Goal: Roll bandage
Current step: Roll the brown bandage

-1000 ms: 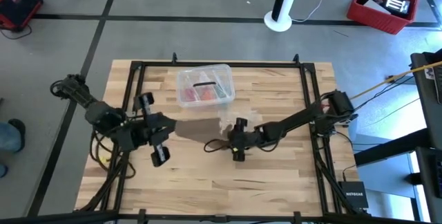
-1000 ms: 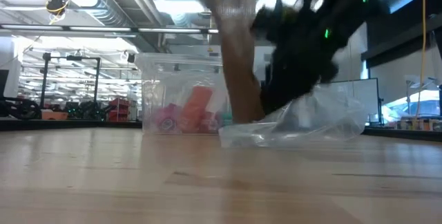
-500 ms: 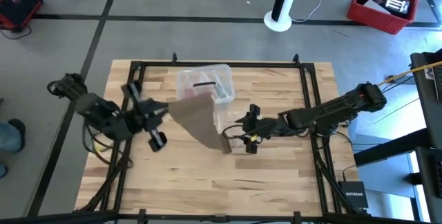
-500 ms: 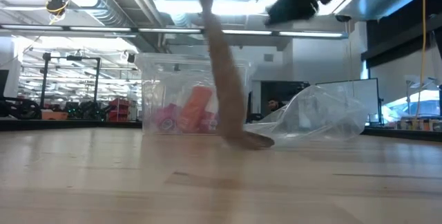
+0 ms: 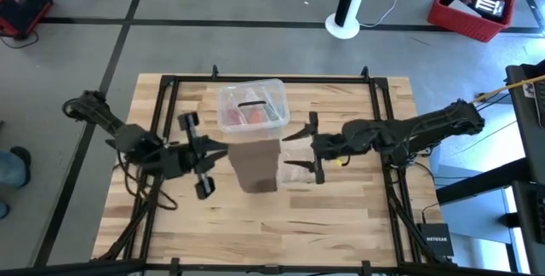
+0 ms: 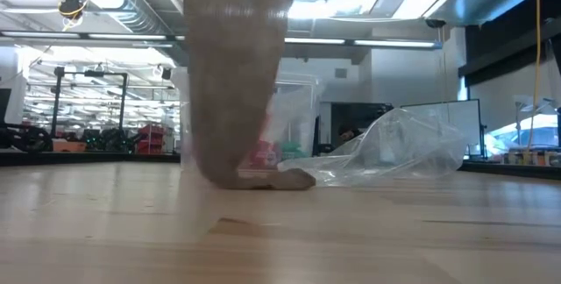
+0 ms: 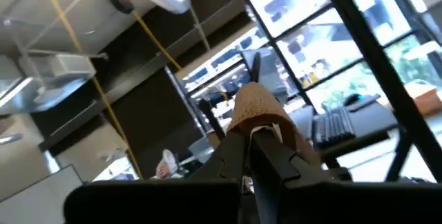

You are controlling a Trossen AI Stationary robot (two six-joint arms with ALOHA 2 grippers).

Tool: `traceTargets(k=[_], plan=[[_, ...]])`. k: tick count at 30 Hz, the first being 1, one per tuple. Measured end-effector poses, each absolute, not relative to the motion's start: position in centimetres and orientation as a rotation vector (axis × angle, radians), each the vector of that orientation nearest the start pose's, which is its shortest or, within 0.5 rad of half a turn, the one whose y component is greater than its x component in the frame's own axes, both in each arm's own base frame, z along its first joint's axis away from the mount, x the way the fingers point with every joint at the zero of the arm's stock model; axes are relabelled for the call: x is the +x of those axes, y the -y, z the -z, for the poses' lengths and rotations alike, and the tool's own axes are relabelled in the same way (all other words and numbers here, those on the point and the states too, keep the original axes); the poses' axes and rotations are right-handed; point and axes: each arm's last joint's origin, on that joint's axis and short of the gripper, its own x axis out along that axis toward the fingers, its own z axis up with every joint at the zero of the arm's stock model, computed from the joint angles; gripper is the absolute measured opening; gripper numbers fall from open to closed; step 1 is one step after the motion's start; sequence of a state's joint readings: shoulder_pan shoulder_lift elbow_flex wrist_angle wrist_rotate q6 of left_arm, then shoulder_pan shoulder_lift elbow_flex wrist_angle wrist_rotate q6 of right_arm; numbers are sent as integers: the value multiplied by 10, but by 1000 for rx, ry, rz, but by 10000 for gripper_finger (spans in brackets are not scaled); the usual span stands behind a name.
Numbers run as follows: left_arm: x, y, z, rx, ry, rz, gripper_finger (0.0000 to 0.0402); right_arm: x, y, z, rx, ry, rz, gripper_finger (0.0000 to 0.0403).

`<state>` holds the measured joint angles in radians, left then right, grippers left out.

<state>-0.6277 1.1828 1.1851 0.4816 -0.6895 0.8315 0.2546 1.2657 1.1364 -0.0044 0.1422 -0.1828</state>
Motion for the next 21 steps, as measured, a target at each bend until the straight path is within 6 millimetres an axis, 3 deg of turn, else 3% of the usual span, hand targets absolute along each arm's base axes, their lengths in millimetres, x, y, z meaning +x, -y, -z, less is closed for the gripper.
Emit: traceTargets(k=[3,7,14,21], plan=[[212,125,-448,517,290,-254,0,282,-72,-372,-155,-84,-216,271],[218,122,-442,508,237,-258,0,295,-77,-359,-146,-110,-234,271],[218,124,-434,506,143,-281,0,299,-76,-367,-113,-16,-204,271],[217,126,-434,505,147,-275,0,301,-69,-347,-71,27,-217,271]])
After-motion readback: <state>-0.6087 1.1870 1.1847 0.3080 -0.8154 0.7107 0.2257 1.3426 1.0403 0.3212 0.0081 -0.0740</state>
